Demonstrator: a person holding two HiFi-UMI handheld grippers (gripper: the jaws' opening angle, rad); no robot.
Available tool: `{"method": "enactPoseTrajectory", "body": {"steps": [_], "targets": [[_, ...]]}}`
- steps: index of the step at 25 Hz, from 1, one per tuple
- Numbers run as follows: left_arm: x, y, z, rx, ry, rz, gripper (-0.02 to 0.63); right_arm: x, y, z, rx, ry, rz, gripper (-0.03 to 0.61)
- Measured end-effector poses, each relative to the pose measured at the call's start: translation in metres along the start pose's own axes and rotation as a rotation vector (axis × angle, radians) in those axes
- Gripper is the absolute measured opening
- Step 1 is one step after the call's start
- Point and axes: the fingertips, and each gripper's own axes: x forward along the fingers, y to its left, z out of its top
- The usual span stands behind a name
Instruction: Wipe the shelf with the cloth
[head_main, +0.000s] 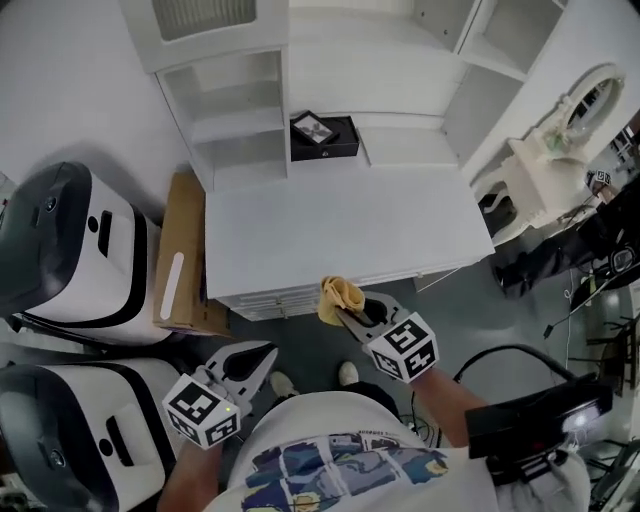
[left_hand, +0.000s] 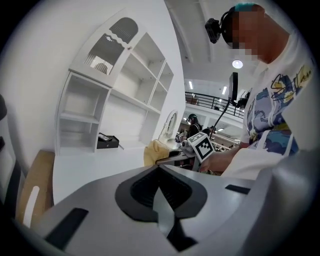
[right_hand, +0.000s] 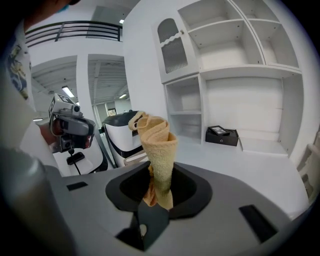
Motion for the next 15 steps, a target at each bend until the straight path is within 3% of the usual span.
{"method": "enactPoseTrajectory", "body": {"steps": [6,15], "targets": [[0.046,-0.035,0.013,0.007,-0.010,0.016,0.012,-0.032,-0.027,-0.006,-0.014,-0.015,0.059,0.115],[0.092,-0.064,0.010,-0.054,0.011,0.081,0.012,-0.058,-0.058,-0.019,-0.009,-0.031,0.150,0.115]]}}
